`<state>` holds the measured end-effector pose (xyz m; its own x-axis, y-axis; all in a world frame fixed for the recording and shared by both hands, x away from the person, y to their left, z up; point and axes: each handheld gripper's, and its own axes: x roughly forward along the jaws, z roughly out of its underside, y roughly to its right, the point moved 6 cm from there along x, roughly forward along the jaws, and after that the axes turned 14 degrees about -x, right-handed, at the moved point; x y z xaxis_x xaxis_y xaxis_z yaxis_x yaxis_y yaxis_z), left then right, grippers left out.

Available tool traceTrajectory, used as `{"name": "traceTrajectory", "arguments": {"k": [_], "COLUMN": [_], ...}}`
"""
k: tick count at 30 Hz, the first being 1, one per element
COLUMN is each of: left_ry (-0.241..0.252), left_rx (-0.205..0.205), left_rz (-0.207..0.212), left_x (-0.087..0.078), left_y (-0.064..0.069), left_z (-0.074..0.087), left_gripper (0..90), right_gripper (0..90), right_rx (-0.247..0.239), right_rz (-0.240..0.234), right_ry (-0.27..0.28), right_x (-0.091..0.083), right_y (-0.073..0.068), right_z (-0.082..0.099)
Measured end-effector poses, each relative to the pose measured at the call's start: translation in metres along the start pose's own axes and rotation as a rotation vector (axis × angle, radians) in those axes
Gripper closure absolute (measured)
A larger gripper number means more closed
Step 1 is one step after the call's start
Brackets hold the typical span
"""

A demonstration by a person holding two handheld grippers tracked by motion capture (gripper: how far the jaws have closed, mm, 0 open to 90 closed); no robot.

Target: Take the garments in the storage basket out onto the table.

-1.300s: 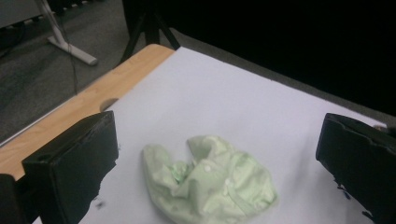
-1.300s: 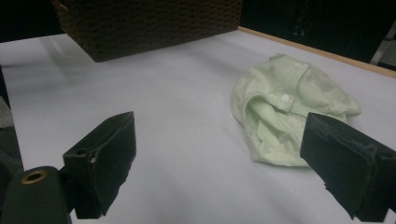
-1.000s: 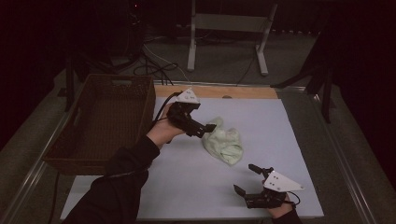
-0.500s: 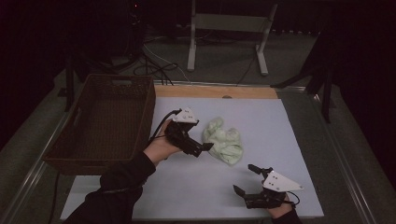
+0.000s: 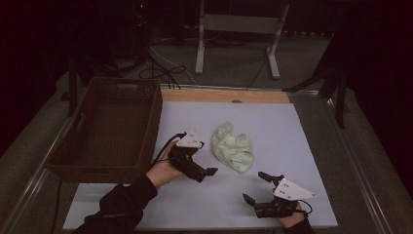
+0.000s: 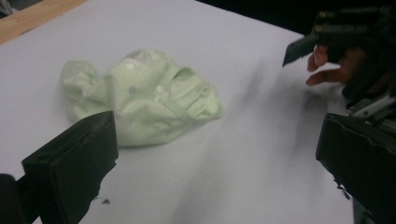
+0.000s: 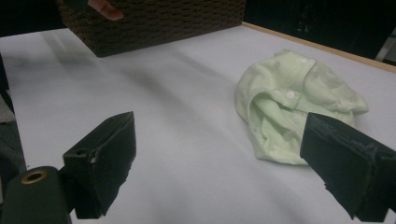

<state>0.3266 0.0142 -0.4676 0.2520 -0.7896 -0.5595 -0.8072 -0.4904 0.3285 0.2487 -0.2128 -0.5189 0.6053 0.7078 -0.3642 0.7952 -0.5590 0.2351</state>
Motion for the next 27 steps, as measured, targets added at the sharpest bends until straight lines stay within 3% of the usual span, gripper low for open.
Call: {"name": "traceTrajectory", "arguments": {"k": [5,11,27], "left_ry": [-0.036,-0.037,-0.065], "left_rx": [0.014,-0.004,-0.026], "left_rz": [0.000,0.007,0.007], "left_x": [0.003,-0.003,-0.027], "left_y": [0.003,0.004,0.004], "left_z": [0.027,0.050,0.096], "left_gripper": [0.0,0.0,0.0], "right_gripper": [10.9,10.9,10.9], "right_rx": [0.007,0.003,-0.001], "right_rz": [-0.010,-0.009,-0.007], "right_ry": [0.001,-0.003,-0.009], "right_x": [0.000,0.000,0.000], "right_y": [-0.001,-0.001,-0.001], "right_z": [0.000,0.000,0.001]}}
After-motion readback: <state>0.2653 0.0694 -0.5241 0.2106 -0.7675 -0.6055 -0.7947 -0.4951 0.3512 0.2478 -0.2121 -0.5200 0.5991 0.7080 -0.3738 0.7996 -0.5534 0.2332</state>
